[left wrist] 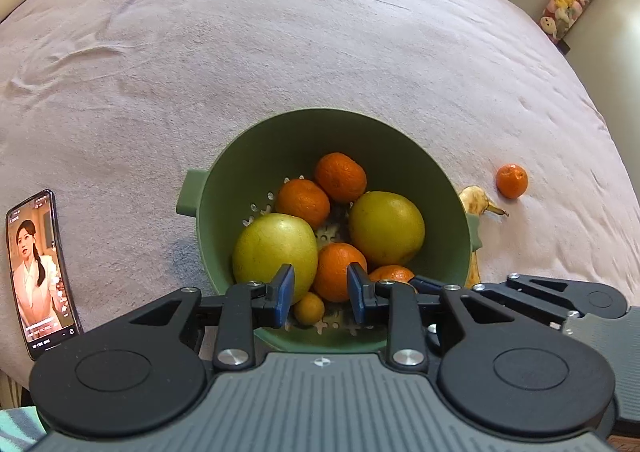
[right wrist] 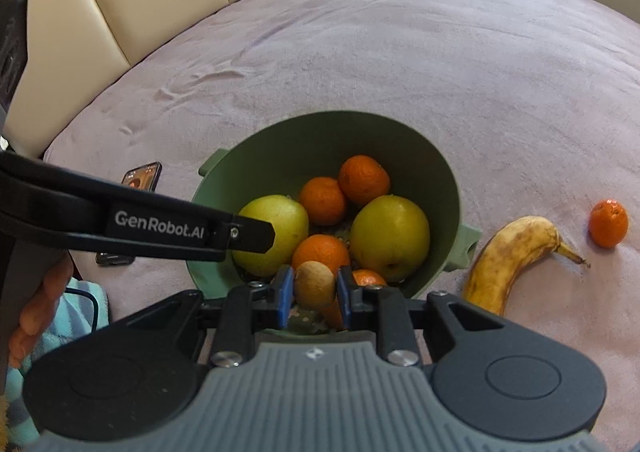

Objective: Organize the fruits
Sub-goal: 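Open both tools to release the brown fruits into the colander, then move the left tool to the banana while the right tool approaches the mandarin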

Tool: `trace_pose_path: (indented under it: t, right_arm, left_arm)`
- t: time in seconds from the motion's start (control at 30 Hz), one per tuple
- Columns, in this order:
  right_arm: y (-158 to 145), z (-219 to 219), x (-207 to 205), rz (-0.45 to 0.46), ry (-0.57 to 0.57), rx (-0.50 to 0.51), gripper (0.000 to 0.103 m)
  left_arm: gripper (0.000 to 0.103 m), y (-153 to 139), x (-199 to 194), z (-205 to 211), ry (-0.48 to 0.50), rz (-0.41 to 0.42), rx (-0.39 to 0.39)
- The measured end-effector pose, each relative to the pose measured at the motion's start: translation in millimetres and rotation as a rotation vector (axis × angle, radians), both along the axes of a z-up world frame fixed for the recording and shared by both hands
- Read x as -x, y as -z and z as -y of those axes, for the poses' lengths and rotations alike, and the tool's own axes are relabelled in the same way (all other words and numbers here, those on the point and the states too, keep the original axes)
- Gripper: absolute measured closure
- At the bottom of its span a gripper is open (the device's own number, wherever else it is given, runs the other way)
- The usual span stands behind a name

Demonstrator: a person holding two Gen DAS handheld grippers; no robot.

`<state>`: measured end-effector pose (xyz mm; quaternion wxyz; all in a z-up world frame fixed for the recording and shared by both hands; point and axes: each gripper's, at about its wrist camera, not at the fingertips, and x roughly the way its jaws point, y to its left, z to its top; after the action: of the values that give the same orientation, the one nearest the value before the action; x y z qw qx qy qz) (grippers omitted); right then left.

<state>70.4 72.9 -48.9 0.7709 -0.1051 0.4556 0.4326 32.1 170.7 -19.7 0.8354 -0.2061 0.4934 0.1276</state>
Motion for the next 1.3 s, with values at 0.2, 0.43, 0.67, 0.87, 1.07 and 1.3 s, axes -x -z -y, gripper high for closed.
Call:
trace_pose_path:
  t: [0.2, 0.43, 0.67, 0.87, 1.07, 1.3]
  right_arm:
    - [7.7, -5.0, 1.0, -0.024, -0.018, 0.016, 0.082]
    - [7.0, -2.7, 0.6, -0.023, -0.004, 0.007, 0.072]
    - [-5.0, 6.4, 1.2, 0.002, 0.031, -0.018, 0.070]
    - [-20.8, 25.2, 1.7, 0.072, 0.095, -0.019, 0.063]
    - [-31.9, 50.6, 0.4, 0.147, 0.173, -0.013, 0.060]
    - [-34.9, 88.4, -2.3, 0.191, 0.267, 0.012, 0.058]
  left_arm:
    - [0.068, 1.4, -1.7, 3.9, 0.021, -0.008, -0.006]
    - [0.064, 0.6, -1.9, 2.8, 0.017, 0.000, 0.011]
    - [0.064, -5.6, -2.8, 7.3, 0.017, 0.030, 0.005]
    - [0.060, -15.3, -3.0, 16.2, 0.039, 0.098, -0.001]
    - [0.060, -25.6, -5.4, 32.4, 0.081, 0.167, -0.015]
    - [0.056, -32.3, -10.7, 61.9, 0.185, 0.224, -0.049]
